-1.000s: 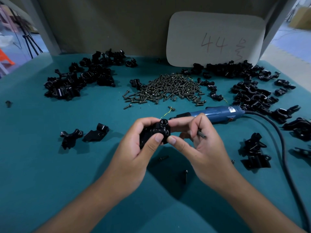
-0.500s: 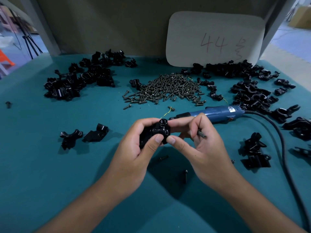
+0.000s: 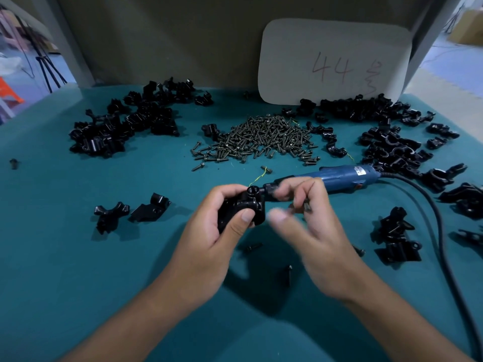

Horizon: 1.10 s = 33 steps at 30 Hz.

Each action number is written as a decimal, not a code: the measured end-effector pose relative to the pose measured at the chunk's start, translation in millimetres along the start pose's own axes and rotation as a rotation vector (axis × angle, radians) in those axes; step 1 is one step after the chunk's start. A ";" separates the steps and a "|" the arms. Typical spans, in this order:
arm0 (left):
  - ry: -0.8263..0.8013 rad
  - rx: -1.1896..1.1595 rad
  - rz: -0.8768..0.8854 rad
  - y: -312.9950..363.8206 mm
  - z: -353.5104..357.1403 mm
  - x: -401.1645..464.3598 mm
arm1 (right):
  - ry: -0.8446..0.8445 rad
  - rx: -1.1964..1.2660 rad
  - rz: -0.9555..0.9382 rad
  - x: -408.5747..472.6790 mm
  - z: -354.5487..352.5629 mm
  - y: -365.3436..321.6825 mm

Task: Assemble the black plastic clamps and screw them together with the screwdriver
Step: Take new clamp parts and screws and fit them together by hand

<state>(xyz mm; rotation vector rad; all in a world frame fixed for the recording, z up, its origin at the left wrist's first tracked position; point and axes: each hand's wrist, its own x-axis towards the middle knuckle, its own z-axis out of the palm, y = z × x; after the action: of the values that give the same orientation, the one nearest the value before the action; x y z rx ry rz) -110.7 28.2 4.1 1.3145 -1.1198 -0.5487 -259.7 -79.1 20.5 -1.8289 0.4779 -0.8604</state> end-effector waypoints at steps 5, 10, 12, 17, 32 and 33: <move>-0.028 -0.034 -0.047 -1.0 1.2 -2.1 | 0.131 0.227 0.264 17.9 -12.4 -3.0; -0.040 -0.077 -0.068 -2.9 2.0 -2.2 | 0.047 0.216 0.231 13.8 -11.4 1.1; -0.035 -0.077 -0.060 -3.9 1.0 -1.5 | -0.011 0.193 0.195 12.8 -11.6 2.0; -0.025 -0.061 -0.063 -6.3 0.1 1.0 | -0.046 0.120 0.174 13.3 -13.8 4.8; 0.026 0.194 -0.137 0.6 -0.6 -0.2 | 0.075 0.033 0.225 6.6 -2.6 -7.9; 0.019 0.200 -0.134 1.5 -0.5 -0.6 | 0.081 0.046 0.224 7.1 -2.2 -8.4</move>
<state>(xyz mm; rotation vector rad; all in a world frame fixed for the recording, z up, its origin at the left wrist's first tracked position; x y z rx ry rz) -110.9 29.3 5.4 1.5737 -1.0972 -0.5315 -257.1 -81.8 31.0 -1.6663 0.6941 -0.7868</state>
